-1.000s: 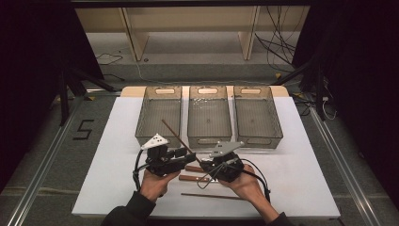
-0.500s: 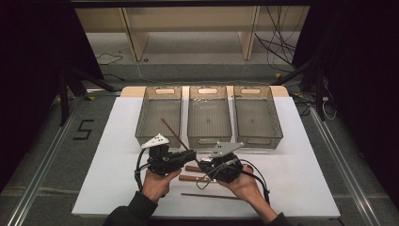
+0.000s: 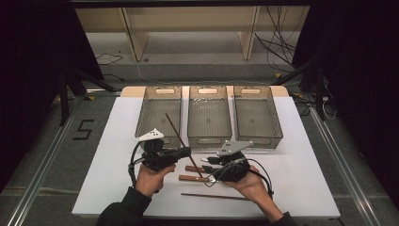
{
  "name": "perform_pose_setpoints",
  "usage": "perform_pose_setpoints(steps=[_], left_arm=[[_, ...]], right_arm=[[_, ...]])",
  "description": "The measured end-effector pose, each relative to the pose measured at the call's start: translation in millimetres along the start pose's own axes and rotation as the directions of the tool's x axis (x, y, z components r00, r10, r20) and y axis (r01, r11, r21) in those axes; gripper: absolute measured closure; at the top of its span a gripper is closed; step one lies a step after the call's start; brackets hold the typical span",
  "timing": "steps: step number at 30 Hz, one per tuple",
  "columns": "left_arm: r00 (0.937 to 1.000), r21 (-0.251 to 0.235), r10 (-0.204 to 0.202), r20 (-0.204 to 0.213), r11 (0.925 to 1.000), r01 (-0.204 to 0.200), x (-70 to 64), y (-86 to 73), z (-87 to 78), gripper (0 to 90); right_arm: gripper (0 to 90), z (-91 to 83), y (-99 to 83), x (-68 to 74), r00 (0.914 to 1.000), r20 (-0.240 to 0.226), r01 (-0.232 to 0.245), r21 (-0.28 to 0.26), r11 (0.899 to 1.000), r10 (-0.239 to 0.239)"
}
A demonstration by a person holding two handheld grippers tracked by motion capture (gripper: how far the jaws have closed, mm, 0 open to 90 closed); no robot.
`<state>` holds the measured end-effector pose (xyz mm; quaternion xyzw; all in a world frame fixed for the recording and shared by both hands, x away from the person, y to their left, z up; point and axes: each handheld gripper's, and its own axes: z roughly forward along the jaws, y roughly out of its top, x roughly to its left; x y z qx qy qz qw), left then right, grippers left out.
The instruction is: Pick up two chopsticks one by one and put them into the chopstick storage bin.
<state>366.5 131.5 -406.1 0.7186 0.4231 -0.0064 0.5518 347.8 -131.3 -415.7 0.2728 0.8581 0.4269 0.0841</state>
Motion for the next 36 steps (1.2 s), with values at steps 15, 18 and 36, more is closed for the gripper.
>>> perform_pose_setpoints(steps=[15,18,36], left_arm=[[0.996,-0.004,-0.001,-0.089,1.0,0.001,36.0,44.1,-35.0,84.4],[0.9943,0.0,0.003,-0.107,1.0,-0.003,42.6,53.8,-37.4,84.4],[0.979,-0.012,-0.033,-0.201,0.9994,0.031,75.8,103.3,-39.8,84.2]], right_arm=[[31.3,-17.2,-26.6,-7.9,0.9997,0.021,-0.012,0.046,0.999,0.011],[28.2,-19.2,-31.6,-9.0,0.9995,0.025,-0.023,0.051,0.998,0.022],[25.9,-28.3,-42.3,-10.2,0.9984,0.022,-0.052,0.04,0.998,0.052]])
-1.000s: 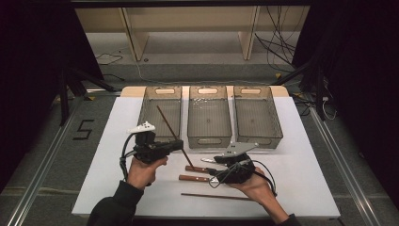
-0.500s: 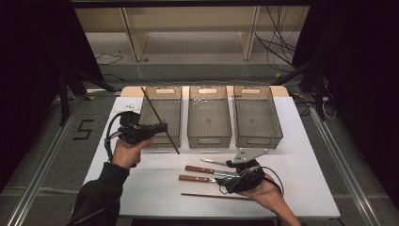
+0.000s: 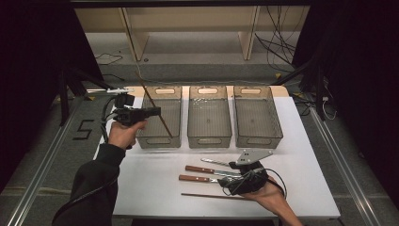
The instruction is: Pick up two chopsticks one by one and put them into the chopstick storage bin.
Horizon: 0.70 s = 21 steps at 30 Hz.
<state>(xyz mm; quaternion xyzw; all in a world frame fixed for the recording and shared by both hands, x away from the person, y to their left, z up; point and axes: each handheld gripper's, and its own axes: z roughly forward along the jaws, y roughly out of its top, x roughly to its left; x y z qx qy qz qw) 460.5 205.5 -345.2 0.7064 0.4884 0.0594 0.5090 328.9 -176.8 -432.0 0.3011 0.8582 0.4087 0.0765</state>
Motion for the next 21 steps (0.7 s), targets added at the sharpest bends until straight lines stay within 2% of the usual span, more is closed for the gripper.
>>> perform_pose_setpoints(steps=[10,21], left_arm=[[0.999,0.023,-0.03,-0.032,0.9993,0.031,11.9,12.1,19.9,84.2],[0.9964,0.091,-0.063,-0.057,0.9936,0.068,22.3,7.7,46.2,84.0]], right_arm=[[24.2,-1.8,-2.1,0.7,1.0,-0.003,-0.002,-0.01,1.0,0.002],[23.6,-3.0,-4.0,2.6,1.0,-0.007,-0.002,-0.013,1.0,0.002]])
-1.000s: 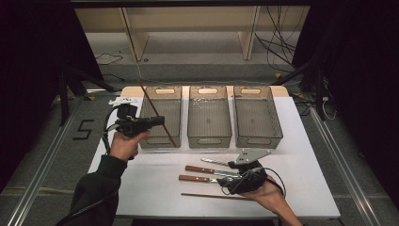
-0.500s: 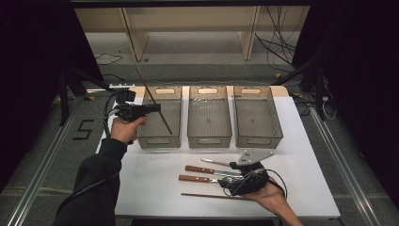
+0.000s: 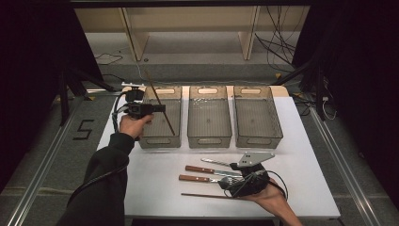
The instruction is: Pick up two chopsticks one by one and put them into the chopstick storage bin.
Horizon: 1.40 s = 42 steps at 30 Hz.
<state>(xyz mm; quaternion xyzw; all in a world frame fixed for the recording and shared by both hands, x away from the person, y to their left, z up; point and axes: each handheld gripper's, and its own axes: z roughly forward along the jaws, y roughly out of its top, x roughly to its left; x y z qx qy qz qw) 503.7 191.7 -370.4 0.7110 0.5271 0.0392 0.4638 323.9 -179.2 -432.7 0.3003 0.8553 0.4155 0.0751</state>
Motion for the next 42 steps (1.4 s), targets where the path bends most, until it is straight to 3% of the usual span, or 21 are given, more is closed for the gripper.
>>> perform_pose_setpoints(steps=[17,28,33,37,42], left_arm=[[0.9991,0.074,-0.041,-0.014,0.9964,0.042,5.0,-10.8,25.8,83.4],[0.9982,0.115,-0.045,-0.04,0.9921,0.049,5.7,-14.3,34.6,82.8],[0.9948,0.13,-0.052,-0.088,0.9895,0.064,6.8,-14.7,36.3,71.0],[0.9873,0.152,-0.053,-0.15,0.9855,0.076,8.6,-13.7,36.9,48.6],[0.9855,0.155,-0.054,-0.161,0.9847,0.08,9.2,-11.7,34.6,35.4]], right_arm=[[23.7,0.2,-0.8,0.2,1.0,-0.002,0.001,0.003,1.0,-0.001],[23.7,-0.1,-1.1,0.0,1.0,-0.005,0.002,0.003,1.0,-0.002],[23.7,0.0,-1.1,0.1,1.0,-0.006,0.001,0.004,1.0,-0.001],[23.7,0.3,-1.2,0.0,1.0,-0.006,0.001,0.005,1.0,-0.001],[23.8,0.7,-1.1,-0.3,1.0,-0.009,0.002,0.006,1.0,-0.002]])
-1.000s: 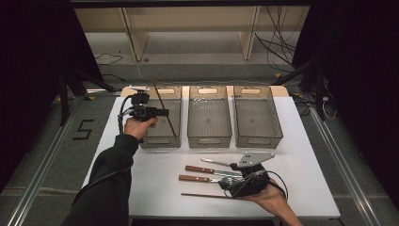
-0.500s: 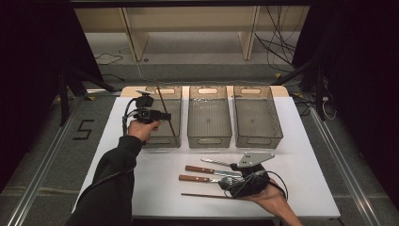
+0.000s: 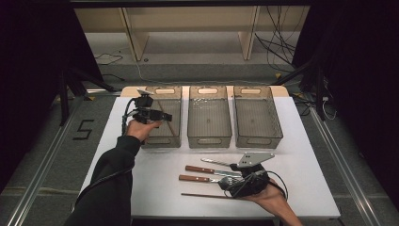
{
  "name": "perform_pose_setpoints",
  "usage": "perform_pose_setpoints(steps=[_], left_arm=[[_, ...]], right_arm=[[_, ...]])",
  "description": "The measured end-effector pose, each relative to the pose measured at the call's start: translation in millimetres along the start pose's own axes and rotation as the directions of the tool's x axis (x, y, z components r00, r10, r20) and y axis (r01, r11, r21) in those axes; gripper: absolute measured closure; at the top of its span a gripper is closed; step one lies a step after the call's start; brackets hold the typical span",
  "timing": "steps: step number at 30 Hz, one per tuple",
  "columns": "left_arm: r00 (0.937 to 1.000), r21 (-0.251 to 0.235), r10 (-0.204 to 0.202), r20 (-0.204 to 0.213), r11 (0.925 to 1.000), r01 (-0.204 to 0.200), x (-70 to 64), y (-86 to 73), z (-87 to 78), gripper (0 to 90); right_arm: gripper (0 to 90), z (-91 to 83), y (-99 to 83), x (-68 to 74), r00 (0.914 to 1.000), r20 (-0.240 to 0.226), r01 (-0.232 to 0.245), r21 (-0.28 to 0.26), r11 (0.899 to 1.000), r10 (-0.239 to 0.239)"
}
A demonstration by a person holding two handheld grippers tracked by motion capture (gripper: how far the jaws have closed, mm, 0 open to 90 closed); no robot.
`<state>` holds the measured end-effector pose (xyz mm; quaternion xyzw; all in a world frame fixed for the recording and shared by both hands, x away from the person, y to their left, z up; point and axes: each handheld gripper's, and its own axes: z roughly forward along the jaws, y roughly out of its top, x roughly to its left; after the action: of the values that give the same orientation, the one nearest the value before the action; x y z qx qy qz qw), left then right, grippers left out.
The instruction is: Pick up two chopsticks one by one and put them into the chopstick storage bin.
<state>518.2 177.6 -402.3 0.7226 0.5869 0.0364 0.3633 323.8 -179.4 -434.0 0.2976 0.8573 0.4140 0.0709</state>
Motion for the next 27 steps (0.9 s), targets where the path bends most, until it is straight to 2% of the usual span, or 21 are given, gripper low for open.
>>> perform_pose_setpoints(steps=[5,10,14,19,21,23,24,27], left_arm=[[0.9998,-0.04,0.0,0.018,0.9992,0.001,-2.5,-1.4,-9.2,26.7],[0.9945,-0.106,0.062,0.085,0.993,-0.053,-11.5,-8.3,-28.6,21.4],[0.9859,-0.163,0.128,0.108,0.9806,-0.11,-21.1,-20.1,-45.1,18.8],[0.9713,-0.218,0.186,0.148,0.9641,-0.152,-29.4,-40.5,-60.4,17.3],[0.9641,-0.23,0.21,0.163,0.9583,-0.169,-31.8,-49.2,-64.2,17.0],[0.9601,-0.241,0.223,0.169,0.9539,-0.179,-34.4,-58.4,-67.7,15.8],[0.9561,-0.247,0.235,0.175,0.9505,-0.188,-34.8,-63.0,-69.4,15.8],[0.95,-0.271,0.245,0.193,0.9438,-0.189,-36.1,-76.8,-73.3,15.8]], right_arm=[[23.8,-0.9,0.3,-0.3,1.0,-0.001,0.001,-0.002,1.0,-0.001],[23.8,-1.9,1.0,-1.4,1.0,0.0,0.004,0.005,1.0,-0.004],[23.8,-2.2,2.7,-1.2,1.0,-0.002,0.008,0.027,1.0,-0.008],[24.4,-0.6,4.7,-0.6,0.9994,-0.013,0.034,0.089,0.995,-0.033],[25.2,1.2,5.4,0.5,0.9989,-0.016,0.045,0.126,0.991,-0.044],[25.9,2.9,5.7,1.5,0.9972,-0.03,0.073,0.172,0.982,-0.069],[26.3,3.9,5.8,2.3,0.9965,-0.032,0.081,0.19,0.978,-0.077],[28.8,4.2,5.6,1.8,0.9913,-0.06,0.128,0.249,0.96,-0.117]])
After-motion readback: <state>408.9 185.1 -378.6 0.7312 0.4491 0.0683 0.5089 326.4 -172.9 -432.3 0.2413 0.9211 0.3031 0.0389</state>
